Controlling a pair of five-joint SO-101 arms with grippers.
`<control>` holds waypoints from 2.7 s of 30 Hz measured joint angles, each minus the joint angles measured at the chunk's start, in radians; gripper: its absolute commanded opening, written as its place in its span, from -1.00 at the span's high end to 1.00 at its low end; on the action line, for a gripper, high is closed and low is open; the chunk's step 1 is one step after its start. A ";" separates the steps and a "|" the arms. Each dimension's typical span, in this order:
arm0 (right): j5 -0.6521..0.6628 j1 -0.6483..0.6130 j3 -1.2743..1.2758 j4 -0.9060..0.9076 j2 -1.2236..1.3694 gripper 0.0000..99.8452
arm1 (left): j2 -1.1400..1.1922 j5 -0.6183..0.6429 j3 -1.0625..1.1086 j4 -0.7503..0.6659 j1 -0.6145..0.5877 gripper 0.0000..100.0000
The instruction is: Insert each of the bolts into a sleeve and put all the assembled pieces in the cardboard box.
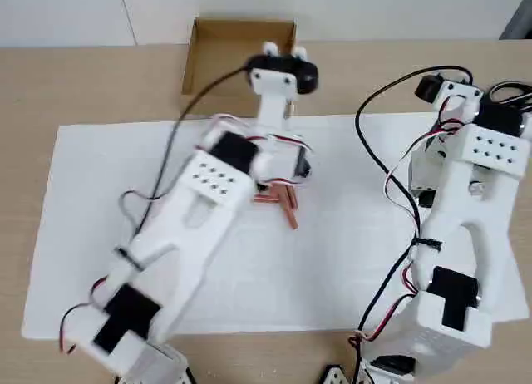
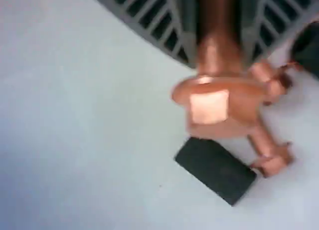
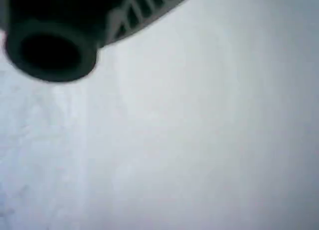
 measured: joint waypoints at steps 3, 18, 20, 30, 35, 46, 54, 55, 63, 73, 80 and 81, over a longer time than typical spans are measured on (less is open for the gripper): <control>0.000 -0.035 -0.009 0.000 -0.084 0.99 | -0.110 -0.061 0.000 0.063 -0.034 0.99; 0.000 -0.150 0.005 0.005 -0.301 0.99 | -0.245 -0.104 0.180 0.292 -0.445 0.99; 0.000 -0.164 0.025 0.005 -0.301 0.99 | -0.245 -0.104 0.272 0.213 -0.493 0.99; 0.000 -0.224 0.029 0.006 -0.305 0.99 | -0.245 -0.186 0.649 -0.153 -0.531 0.93; 0.000 -0.222 0.029 0.006 -0.305 0.99 | -0.245 -0.210 0.717 -0.222 -0.531 0.83; 0.000 -0.222 0.029 0.006 -0.305 0.99 | -0.249 -0.213 0.793 -0.319 -0.531 0.83; 0.000 -0.222 0.029 0.006 -0.305 0.99 | -0.249 -0.212 0.793 -0.322 -0.531 0.83; 0.000 -0.222 0.029 0.006 -0.305 0.99 | -0.249 -0.212 0.793 -0.322 -0.531 0.83; -0.008 -0.222 0.029 0.006 -0.305 0.99 | -0.249 -0.212 0.793 -0.322 -0.479 0.83; -0.012 -0.222 0.029 0.006 -0.305 0.99 | -0.138 -0.210 0.724 -0.330 -0.477 0.83; -0.012 -0.222 0.029 0.006 -0.305 0.99 | -0.071 -0.210 0.677 -0.327 -0.477 0.83; -0.012 -0.222 0.029 0.006 -0.305 0.99 | -0.069 -0.210 0.677 -0.327 -0.477 0.83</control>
